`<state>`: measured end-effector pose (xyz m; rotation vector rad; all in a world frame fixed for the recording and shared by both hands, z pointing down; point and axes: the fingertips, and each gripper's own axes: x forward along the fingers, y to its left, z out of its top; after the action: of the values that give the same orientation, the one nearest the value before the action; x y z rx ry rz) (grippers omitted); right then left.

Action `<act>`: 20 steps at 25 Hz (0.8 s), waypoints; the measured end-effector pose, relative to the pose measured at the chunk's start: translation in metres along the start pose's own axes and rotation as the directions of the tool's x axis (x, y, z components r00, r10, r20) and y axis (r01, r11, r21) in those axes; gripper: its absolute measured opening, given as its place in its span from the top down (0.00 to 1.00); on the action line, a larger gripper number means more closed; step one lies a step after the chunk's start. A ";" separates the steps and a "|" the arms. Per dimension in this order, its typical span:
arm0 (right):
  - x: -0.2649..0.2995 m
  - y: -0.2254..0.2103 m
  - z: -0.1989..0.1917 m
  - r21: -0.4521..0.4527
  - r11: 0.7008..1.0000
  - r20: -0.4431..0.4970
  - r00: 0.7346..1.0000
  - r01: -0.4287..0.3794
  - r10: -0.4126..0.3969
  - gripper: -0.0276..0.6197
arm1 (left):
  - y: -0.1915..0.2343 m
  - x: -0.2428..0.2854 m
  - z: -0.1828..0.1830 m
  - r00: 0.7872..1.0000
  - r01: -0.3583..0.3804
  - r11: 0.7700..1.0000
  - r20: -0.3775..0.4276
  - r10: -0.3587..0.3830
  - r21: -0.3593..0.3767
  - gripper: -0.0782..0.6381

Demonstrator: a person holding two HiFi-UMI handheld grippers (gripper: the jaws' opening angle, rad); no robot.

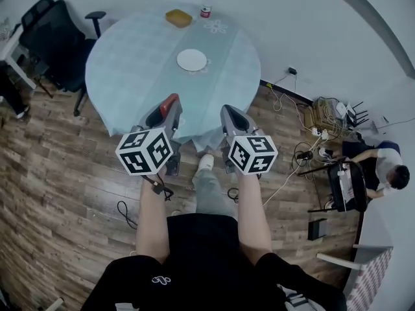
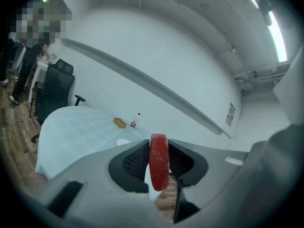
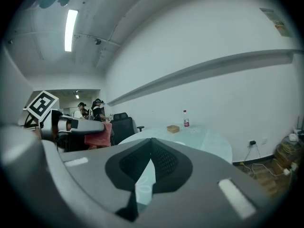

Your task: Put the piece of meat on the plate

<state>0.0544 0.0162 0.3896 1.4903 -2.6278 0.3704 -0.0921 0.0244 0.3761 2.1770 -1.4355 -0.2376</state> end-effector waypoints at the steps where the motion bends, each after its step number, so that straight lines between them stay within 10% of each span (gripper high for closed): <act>1: 0.016 -0.008 0.000 0.009 1.000 -0.002 1.000 -0.014 0.014 0.94 | 0.013 0.013 0.002 1.000 -0.025 1.000 0.000 0.025 -0.010 0.76; 6: 0.108 -0.052 0.009 0.044 0.994 -0.034 0.994 -0.099 0.100 0.94 | 0.066 0.091 0.022 0.989 -0.151 0.987 -0.007 0.150 -0.058 0.76; 20: 0.263 -0.241 0.008 0.279 0.959 -0.103 0.991 -0.054 0.086 0.94 | 0.072 0.307 -0.021 0.951 -0.164 0.985 -0.276 0.143 -0.054 0.76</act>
<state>0.1245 -0.3233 0.4744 1.3989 -2.6272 0.8340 -0.0115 -0.2656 0.4709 1.9378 -1.4047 0.0597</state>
